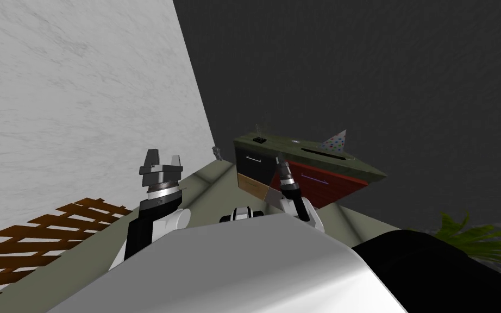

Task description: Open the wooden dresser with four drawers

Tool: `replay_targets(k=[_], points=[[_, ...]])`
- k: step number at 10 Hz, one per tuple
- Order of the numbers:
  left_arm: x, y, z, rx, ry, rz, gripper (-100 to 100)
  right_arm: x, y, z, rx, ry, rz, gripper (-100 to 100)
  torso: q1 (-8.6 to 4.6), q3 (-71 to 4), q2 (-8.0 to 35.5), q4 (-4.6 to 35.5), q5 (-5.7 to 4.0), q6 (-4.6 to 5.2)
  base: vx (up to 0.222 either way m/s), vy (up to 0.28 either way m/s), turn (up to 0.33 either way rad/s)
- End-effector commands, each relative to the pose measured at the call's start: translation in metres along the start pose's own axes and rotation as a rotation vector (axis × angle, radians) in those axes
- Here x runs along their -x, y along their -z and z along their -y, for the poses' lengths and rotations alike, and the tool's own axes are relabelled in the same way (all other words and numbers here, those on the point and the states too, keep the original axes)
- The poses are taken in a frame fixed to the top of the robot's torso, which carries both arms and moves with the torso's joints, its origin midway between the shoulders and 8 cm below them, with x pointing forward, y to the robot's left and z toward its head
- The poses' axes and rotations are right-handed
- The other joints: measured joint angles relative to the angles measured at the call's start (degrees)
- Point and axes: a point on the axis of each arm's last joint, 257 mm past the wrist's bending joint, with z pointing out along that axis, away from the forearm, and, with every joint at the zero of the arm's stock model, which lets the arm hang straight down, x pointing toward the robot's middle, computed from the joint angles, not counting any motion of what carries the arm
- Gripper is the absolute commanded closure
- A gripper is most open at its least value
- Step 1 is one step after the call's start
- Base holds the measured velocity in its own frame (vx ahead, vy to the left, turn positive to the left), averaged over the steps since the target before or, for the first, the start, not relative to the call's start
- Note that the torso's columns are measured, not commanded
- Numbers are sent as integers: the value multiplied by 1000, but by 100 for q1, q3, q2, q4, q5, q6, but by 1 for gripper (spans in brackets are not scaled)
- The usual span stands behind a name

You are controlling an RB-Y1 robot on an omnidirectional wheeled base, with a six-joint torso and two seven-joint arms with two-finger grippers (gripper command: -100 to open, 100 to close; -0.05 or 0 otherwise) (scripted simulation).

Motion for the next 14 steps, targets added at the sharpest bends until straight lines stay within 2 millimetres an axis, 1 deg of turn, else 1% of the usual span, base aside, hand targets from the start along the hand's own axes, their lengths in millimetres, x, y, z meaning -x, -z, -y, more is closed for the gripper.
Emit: replay_targets(k=[1,3,4,6,7,9,10,11,12,13,14], points=[[0,0,0,0,0,0,0,-12,3,22,-61,72,-52,-100,3,0,0,0,1,0,21,61,11],[0,0,0,0,0,0,0,-29,5,49,-129,167,-114,-100,-4,3,5,2,-2,-1,21,66,47],[0,0,0,0,0,0,0,-29,5,51,-136,172,-116,-100,0,0,0,0,0,-1,18,48,20],[0,0,0,0,0,0,0,-43,9,80,-206,274,-177,-100,-3,3,5,2,-1,0,11,70,51],[0,0,0,0,0,0,0,-43,10,82,-214,285,-180,-100,8,3,4,1,2,-1,20,66,18],[0,0,0,0,0,0,0,-55,16,111,-277,388,-239,-100,-4,-1,-1,0,-1,0,30,70,58],[0,0,0,0,0,0,0,-54,17,115,-294,410,-244,-100,2,-3,-5,-1,0,-1,30,72,21],[0,0,0,0,0,0,0,-59,20,127,-315,461,-273,-100,-1,0,1,0,1,1,17,84,31],[0,0,0,0,0,0,0,-58,22,132,-335,476,-275,-100,3,4,6,2,1,0,18,62,22],[0,0,0,0,0,0,0,-62,26,145,-360,536,-305,-100,-5,4,6,2,-1,0,25,56,39],[0,0,0,0,0,0,0,-60,27,149,-377,545,-306,-100,-6,2,2,1,-2,0,19,45,30]])
